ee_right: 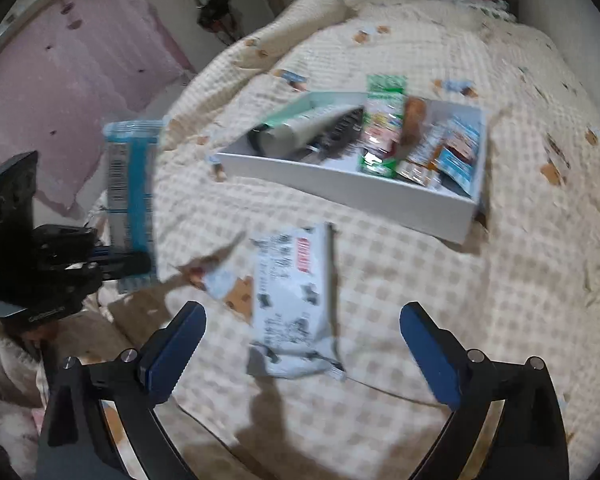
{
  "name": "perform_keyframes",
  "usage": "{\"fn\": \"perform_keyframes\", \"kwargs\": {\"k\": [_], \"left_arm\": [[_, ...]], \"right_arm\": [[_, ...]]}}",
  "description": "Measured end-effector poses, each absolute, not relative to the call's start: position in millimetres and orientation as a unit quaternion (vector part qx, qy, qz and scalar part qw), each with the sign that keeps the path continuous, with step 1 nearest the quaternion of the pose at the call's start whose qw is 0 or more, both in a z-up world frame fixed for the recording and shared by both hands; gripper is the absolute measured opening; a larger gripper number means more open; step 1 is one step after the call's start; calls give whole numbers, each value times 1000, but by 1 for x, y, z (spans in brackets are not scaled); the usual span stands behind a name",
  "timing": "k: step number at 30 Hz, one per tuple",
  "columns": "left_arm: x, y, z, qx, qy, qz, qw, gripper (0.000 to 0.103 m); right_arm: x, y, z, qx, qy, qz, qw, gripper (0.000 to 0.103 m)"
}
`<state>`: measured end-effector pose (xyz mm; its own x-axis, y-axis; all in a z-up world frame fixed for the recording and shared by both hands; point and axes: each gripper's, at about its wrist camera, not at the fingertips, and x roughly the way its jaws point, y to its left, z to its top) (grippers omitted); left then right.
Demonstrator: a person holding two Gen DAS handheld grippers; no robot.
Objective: Organize objects
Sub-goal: 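Hold the blue pack up with the left gripper while the right grasps the milk biscuit pack, then place the blue pack and milk biscuit pack into the box with both grippers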
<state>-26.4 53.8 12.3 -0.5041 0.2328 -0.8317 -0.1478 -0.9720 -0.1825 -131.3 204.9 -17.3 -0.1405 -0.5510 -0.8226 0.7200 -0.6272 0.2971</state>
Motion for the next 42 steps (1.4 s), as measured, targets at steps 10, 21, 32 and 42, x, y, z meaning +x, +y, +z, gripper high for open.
{"fn": "perform_keyframes", "kwargs": {"k": [10, 21, 32, 42], "left_arm": [[-28, 56, 9, -488, -39, 864, 114, 5], [-29, 58, 13, -477, -29, 869, 127, 5], [-30, 58, 11, -482, -27, 867, 125, 5], [-42, 63, 15, -489, -2, 861, 140, 5]], "right_arm": [[-128, 174, -48, 517, 157, -741, 400, 48], [-132, 204, -20, 486, 56, -759, 429, 47], [-128, 221, -24, 512, -23, -720, 468, 47], [-134, 222, -17, 514, -51, -710, 479, 47]]}}
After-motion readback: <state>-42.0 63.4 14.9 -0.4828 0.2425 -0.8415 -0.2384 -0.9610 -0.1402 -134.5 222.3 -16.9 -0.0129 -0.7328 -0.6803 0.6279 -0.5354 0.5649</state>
